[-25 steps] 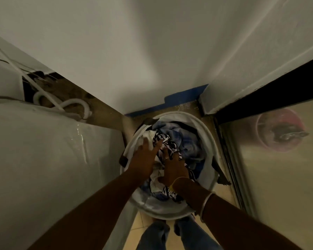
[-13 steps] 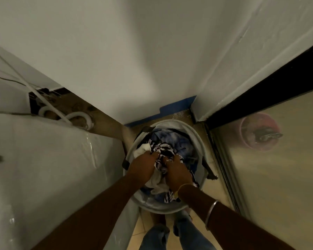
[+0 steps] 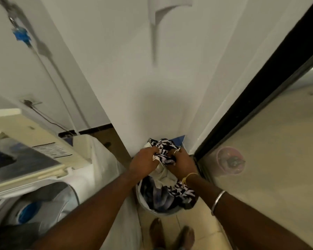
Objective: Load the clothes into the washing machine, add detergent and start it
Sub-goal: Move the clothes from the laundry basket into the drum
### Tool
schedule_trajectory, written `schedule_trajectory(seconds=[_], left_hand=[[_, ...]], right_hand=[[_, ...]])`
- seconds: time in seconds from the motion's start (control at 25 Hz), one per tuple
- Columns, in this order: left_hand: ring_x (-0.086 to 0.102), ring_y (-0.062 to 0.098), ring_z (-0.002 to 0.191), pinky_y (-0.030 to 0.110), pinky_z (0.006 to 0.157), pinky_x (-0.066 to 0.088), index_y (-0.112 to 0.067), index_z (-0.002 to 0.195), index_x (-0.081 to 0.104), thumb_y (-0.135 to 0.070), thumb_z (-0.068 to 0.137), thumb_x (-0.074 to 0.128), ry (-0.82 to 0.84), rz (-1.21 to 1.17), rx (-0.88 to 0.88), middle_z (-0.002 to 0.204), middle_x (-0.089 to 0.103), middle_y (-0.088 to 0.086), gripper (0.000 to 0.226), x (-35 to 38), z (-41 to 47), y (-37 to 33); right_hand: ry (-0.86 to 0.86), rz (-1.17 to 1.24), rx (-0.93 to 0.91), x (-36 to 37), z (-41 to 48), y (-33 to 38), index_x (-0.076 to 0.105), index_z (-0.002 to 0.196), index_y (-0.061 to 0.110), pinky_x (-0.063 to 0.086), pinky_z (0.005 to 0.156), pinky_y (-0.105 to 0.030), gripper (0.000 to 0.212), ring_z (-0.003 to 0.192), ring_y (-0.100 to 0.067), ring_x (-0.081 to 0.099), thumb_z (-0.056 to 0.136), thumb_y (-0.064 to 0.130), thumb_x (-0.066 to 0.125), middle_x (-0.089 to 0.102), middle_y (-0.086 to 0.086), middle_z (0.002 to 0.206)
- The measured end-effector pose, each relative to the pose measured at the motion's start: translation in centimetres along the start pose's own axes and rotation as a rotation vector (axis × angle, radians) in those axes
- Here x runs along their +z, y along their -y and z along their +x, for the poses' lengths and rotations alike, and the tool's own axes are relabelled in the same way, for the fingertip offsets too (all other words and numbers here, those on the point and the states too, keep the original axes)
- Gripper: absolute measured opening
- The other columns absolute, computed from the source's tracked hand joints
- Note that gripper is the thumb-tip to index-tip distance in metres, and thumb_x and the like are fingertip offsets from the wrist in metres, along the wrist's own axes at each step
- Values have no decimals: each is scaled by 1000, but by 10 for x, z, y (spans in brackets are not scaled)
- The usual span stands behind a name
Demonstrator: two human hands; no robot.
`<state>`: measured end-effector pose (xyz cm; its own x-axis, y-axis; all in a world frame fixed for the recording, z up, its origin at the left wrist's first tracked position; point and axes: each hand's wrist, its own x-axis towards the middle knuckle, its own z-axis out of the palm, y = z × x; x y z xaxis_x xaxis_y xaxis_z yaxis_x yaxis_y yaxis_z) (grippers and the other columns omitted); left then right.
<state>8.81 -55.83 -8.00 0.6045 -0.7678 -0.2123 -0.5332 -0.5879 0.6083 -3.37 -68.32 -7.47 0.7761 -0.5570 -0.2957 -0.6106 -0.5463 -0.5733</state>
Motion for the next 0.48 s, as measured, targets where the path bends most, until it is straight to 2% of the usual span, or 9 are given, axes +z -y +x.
schedule_trajectory(seconds=[0.16,0.28,0.36,0.48], left_hand=[[63,13,90,21,73,42,-22,114,66,-18,79,65,-168,-73,18,107,71,-2,35,-60,-22,-31],[57,5,73,12,62,37,-25,107,66,-21,79,68,-292,-117,16,93,68,-8,28,-94,-48,-47],[59,5,72,11,62,38,-26,102,66,-21,77,70,-390,-154,23,85,65,-12,26,-115,-77,-58],[61,6,76,16,68,42,-26,97,67,-19,74,73,-525,-187,31,86,67,-11,25,-143,-127,-72]], right_hand=[[-79,-27,-47,-55,-16,56,66,103,20,45,76,-27,26,92,-29,61,79,29,72,53,-7,103],[-149,-5,-128,-83,-35,91,68,98,23,43,74,-27,24,89,-27,60,75,27,75,54,-4,97],[-185,43,-174,-95,-57,114,65,91,26,38,72,-25,19,88,-24,58,74,24,75,55,-2,95],[-230,96,-253,-107,-98,147,64,87,29,36,72,-24,22,88,-20,56,69,21,75,57,-1,97]])
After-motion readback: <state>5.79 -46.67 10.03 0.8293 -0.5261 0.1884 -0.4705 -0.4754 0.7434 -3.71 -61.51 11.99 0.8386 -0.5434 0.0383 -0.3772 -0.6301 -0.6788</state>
